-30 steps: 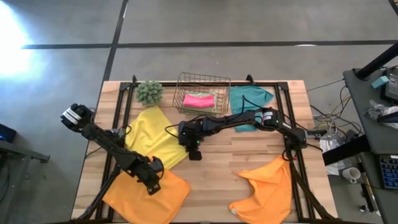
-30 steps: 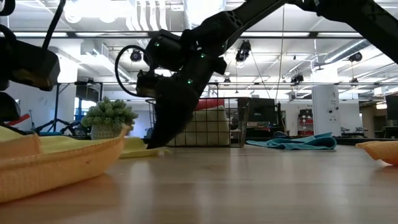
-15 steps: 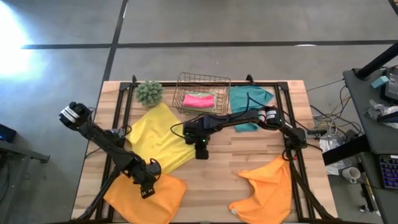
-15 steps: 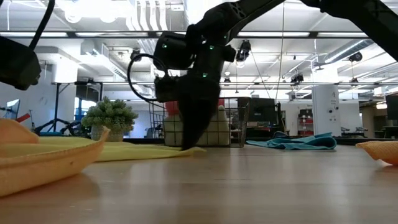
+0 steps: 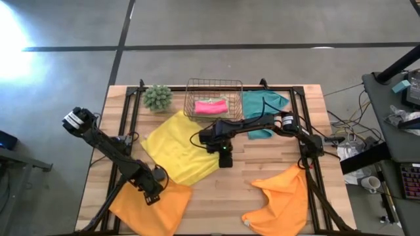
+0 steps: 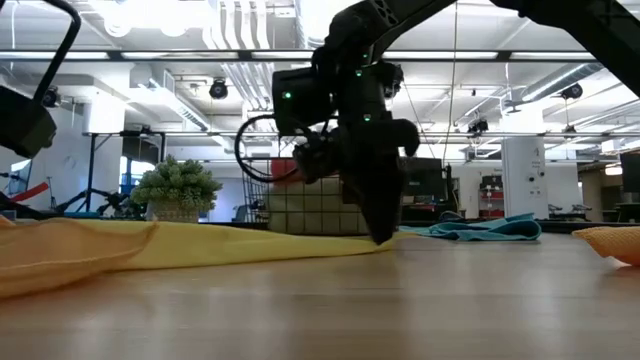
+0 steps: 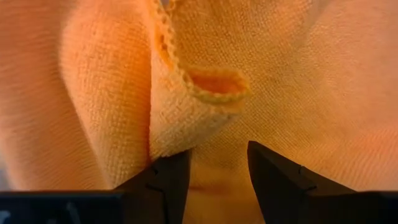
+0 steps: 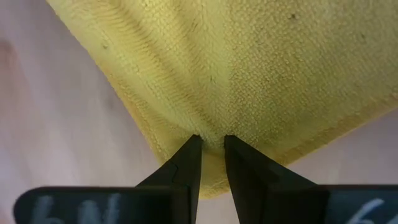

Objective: Fold microfiber towels
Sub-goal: Fold the yellow towel

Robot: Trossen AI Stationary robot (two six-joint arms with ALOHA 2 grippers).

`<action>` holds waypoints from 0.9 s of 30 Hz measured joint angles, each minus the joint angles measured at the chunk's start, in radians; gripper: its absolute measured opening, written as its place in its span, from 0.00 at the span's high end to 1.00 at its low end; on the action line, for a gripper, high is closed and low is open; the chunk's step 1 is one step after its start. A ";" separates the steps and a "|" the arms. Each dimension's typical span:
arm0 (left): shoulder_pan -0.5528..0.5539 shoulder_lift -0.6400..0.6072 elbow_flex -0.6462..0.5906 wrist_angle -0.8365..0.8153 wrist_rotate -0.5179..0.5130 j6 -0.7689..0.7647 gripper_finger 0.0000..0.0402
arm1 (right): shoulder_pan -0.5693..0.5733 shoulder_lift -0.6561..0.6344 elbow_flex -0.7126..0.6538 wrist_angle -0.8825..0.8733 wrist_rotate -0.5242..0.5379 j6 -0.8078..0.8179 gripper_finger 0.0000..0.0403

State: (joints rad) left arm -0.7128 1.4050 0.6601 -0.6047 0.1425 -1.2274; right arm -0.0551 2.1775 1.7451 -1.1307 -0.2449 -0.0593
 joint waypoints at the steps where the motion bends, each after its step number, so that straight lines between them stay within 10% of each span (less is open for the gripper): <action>1: 0.000 -0.001 0.000 -0.018 0.000 0.000 0.64 | 0.000 -0.003 0.000 -0.012 0.001 0.000 0.83; 12: 0.000 0.000 -0.015 -0.363 -0.003 -0.134 0.64 | 0.006 -0.022 -0.067 -0.158 -0.012 0.019 0.83; 27: 0.001 0.000 0.146 -0.347 -0.183 -0.127 0.64 | 0.031 -0.213 -0.141 -0.115 -0.023 0.043 0.83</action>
State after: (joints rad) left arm -0.7120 1.4052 0.8062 -0.9516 -0.0407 -1.3548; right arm -0.0238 1.9647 1.6037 -1.2456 -0.2680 -0.0164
